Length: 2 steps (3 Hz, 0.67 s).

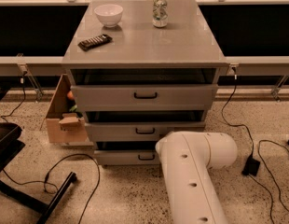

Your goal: Open bottom drawer

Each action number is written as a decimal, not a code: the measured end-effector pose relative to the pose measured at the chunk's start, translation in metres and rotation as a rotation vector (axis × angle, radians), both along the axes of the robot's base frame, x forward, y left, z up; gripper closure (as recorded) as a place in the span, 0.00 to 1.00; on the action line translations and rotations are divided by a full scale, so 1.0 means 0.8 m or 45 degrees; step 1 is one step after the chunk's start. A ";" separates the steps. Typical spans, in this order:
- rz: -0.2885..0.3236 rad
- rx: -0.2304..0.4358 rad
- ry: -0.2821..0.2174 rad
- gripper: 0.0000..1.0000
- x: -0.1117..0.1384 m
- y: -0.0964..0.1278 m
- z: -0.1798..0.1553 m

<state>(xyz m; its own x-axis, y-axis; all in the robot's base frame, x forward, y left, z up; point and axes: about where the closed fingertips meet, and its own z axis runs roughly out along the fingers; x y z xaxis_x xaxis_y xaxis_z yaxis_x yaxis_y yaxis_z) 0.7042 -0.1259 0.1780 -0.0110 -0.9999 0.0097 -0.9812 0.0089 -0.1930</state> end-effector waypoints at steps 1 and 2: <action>-0.005 -0.019 -0.008 0.61 0.000 -0.009 0.006; -0.005 -0.019 -0.008 0.84 0.000 -0.009 0.011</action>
Offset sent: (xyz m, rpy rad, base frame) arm -0.0344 -0.0386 0.0261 -0.0705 -0.0101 -0.0531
